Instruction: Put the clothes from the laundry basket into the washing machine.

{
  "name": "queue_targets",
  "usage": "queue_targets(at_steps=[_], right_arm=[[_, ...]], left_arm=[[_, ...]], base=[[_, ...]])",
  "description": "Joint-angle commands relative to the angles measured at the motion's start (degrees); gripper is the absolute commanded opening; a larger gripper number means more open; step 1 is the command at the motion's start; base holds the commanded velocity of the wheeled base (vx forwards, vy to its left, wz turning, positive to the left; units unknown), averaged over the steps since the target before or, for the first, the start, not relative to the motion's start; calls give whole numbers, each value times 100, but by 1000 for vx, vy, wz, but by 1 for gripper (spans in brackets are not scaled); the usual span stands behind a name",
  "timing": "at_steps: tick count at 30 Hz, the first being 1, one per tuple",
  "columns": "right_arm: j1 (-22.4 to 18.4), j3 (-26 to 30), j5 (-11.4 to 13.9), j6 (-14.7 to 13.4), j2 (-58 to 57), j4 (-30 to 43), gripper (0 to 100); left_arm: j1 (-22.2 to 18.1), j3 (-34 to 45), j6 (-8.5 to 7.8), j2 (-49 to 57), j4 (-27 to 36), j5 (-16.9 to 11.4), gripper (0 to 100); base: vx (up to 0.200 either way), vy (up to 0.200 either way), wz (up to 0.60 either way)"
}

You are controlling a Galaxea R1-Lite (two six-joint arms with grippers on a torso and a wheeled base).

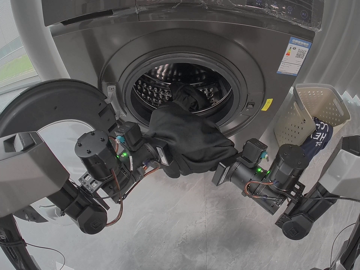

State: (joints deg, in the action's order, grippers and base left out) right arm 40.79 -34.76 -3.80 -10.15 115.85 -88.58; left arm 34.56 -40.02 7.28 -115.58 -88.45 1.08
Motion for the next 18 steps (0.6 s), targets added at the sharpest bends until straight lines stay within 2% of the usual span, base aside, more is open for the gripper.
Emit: queue_targets(at_steps=[1,2,3,8,10,12,14,18], right_arm=[[34,65,20,14,-36,7,0],[34,57,20,14,-36,7,0],[43,48,20,14,-45,7,100],[61,206,64,22,-282,16,100],[61,654,249,163,-554,25,100],[17,1199,662,374,-774,25,100],[-36,1639,916,488,-915,16,100],[-45,2192,1013,488,-1143,16,100]], left_arm=[[-20,-58,-7,158,-5,15,0],[-20,-58,-7,158,-5,15,0],[-20,-67,-7,158,-5,15,0],[-37,-58,2,185,-14,15,0],[-63,-14,-7,273,-14,23,0],[-72,73,2,369,-14,15,0],[-72,276,19,528,-14,-3,0],[-2,952,11,897,-23,-126,0]], base=[[0,0,0],[0,0,0],[0,0,0],[0,0,0],[0,0,0],[0,0,0],[0,0,0],[0,0,0]])
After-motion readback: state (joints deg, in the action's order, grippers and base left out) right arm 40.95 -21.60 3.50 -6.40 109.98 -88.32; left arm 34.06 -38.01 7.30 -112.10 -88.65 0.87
